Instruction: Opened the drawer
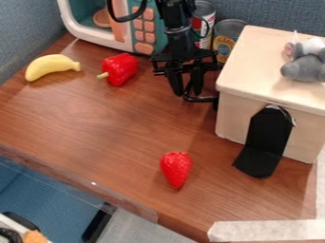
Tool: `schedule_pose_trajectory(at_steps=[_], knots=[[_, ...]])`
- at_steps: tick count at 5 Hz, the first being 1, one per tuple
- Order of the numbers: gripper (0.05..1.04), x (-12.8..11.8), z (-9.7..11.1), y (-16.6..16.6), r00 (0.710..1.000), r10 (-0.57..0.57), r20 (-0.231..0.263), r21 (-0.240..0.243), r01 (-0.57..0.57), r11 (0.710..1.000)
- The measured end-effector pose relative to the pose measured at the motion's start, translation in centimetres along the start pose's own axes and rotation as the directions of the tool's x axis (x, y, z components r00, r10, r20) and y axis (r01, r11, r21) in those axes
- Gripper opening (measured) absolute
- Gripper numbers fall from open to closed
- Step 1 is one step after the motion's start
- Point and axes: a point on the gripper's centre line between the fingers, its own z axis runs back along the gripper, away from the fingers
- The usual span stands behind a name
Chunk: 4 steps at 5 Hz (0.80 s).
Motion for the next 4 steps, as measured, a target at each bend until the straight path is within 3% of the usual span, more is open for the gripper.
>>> schedule_pose_trajectory(at_steps=[1,4], knots=[[0.205,0.2,0.4,0.9,1.000,0.009,0.016,0.010,-0.009,1.000],[0.169,0.5,0.8,2.9,0.999,0.045,0.016,0.012,-0.045,0.999]])
